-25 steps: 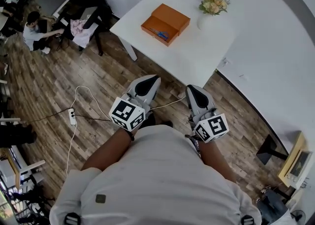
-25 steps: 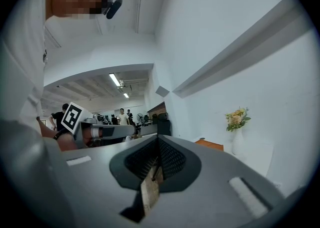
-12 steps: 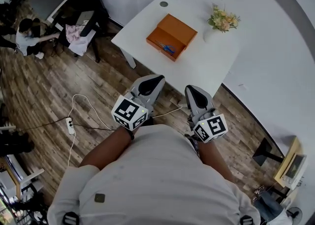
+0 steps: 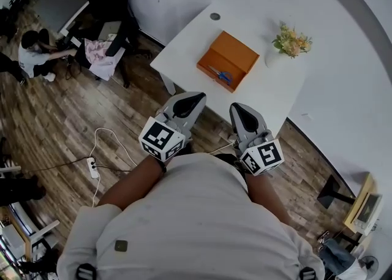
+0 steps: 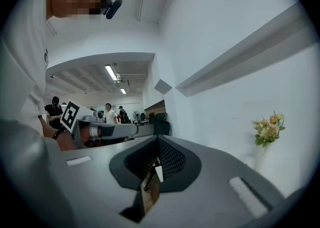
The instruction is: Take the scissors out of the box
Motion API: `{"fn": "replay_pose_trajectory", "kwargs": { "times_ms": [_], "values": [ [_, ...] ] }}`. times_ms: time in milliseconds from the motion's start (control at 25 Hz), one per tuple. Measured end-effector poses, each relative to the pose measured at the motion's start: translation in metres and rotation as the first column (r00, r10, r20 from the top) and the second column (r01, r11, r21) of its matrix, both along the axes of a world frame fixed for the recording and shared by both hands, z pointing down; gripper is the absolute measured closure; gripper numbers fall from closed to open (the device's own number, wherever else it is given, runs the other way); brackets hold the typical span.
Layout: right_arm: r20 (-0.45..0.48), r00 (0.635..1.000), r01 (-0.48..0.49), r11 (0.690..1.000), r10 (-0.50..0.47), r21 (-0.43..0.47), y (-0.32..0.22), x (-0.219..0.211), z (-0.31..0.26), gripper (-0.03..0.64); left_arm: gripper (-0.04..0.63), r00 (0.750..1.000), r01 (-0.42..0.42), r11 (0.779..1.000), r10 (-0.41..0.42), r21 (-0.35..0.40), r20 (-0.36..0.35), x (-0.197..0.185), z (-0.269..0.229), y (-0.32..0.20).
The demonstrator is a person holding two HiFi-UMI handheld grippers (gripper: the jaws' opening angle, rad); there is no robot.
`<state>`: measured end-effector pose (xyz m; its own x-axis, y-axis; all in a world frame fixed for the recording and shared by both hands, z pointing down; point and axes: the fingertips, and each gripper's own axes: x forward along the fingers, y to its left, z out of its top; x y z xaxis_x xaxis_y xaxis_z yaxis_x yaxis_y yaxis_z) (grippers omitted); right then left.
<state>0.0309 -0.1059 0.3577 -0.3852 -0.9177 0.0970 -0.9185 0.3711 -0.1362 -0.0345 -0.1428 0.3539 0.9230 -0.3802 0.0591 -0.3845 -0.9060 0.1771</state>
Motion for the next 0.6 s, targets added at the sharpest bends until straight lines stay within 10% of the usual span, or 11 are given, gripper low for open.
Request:
{"fn": "replay_pose_trajectory", "kwargs": {
  "times_ms": [600],
  "values": [
    [0.02,0.998,0.06,0.996,-0.059,-0.061,-0.07,-0.003,0.024,0.606,0.591,0.999,0.025,0.999,-0.023,-0.042,0.041,-0.002,0.019,-0.064]
  ]
}}
